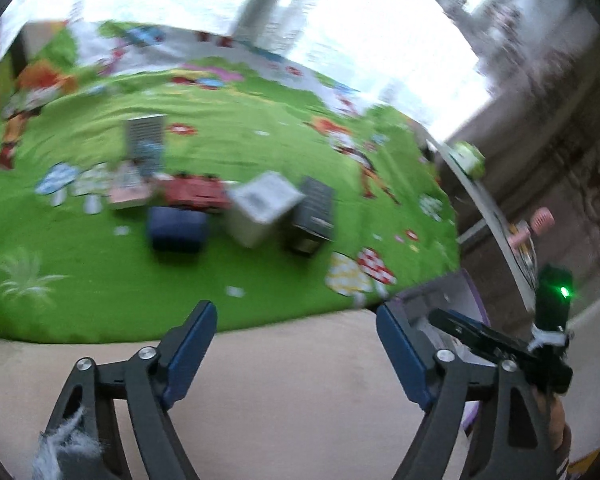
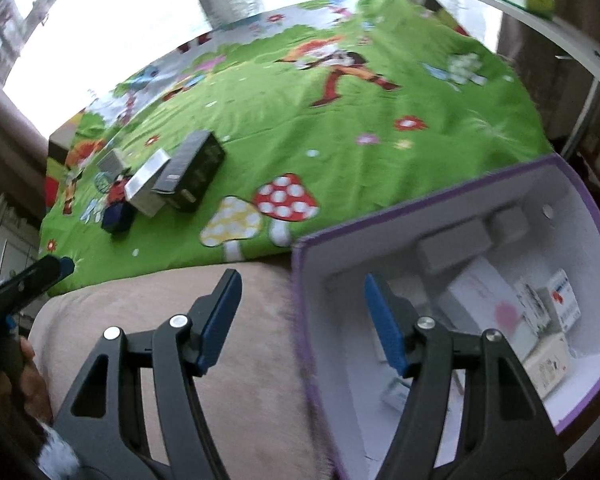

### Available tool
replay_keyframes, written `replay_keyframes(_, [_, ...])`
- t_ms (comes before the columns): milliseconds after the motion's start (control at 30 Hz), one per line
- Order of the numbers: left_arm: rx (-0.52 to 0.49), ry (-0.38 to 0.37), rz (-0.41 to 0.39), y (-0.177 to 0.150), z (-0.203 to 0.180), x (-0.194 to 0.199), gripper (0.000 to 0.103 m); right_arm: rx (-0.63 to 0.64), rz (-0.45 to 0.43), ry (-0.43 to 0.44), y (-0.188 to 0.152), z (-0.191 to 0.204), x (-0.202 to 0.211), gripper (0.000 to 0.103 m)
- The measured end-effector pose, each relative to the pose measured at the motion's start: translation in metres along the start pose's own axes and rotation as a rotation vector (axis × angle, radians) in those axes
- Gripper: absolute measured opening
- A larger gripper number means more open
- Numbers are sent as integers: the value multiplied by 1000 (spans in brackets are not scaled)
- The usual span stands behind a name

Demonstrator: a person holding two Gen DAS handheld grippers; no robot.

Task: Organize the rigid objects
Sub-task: 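Move both tools back toward the blue block and red toy car, then grasp the dark blue block with the left gripper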

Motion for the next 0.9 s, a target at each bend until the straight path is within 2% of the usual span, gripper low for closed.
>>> replay_keyframes(133, [76, 38, -18, 14, 37, 7, 71, 30, 7, 31, 7, 23, -6, 68])
replay_keyframes(233, [108, 55, -17, 22, 54, 5, 70, 58, 12, 42, 11, 39, -11, 68])
replay_keyframes(767, [27, 251, 140, 36, 91, -46, 70, 187, -1, 83, 32, 104, -25, 68])
replay_keyframes(900, [15, 289, 157, 37, 95, -52, 70, 213, -9, 96, 36, 116, -26, 72])
Point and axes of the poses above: each gripper's, at about its wrist camera, not at the fingertips, and x roughly against the way its jaws point, z to its left, y to its top, the point moved 10 cm from there along -x, roughly the way its jaws point, and after that the axes turned 9 degrees about -y, right-handed, at the moved point
